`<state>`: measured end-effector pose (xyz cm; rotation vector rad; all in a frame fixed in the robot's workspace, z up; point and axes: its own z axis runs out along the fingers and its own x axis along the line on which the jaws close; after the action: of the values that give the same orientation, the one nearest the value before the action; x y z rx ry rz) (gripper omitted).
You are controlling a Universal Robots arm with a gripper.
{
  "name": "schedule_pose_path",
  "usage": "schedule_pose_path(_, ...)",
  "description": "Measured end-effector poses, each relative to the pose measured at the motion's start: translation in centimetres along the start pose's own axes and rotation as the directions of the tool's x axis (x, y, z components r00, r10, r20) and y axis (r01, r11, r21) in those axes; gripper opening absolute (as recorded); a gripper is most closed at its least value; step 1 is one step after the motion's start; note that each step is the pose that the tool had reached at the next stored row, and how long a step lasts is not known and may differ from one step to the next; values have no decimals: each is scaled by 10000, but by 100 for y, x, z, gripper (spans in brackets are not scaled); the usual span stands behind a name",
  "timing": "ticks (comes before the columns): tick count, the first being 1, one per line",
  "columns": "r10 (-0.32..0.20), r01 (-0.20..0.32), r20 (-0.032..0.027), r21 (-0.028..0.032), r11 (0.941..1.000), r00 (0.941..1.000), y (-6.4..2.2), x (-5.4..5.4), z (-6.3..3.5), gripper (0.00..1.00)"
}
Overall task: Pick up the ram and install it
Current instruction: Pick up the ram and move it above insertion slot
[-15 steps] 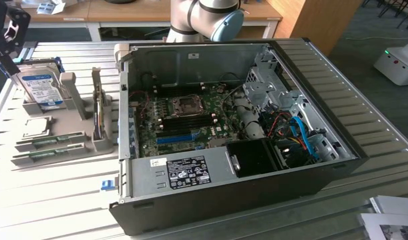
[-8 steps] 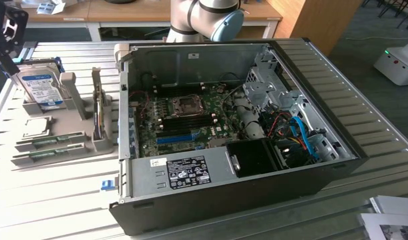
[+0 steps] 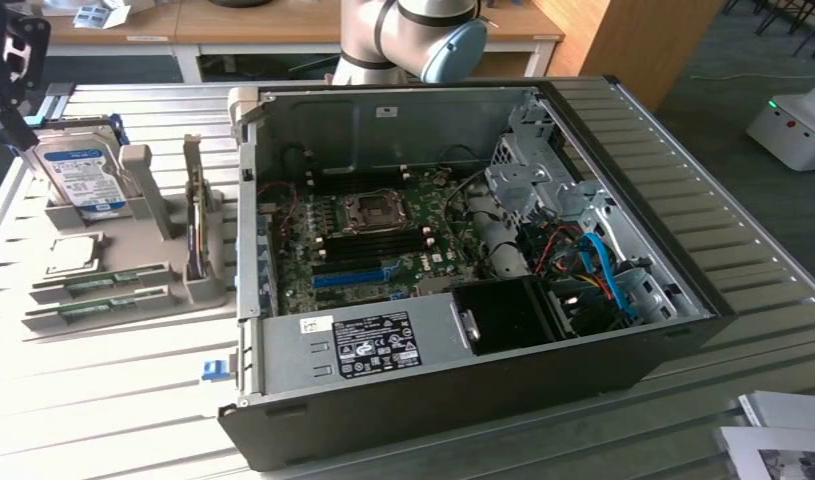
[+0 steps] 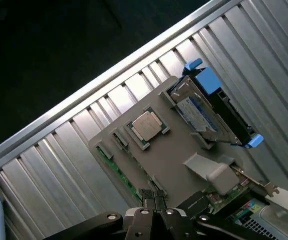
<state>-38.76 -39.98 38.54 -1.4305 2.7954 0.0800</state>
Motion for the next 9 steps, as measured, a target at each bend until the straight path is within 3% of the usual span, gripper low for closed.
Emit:
schedule_pose_path(5,-794,794,-35,-20,9968,9968,0,0,2,10)
schedule_pose_path(9,-1464,1463,-63,-40,9892,9892,0,0,3,10)
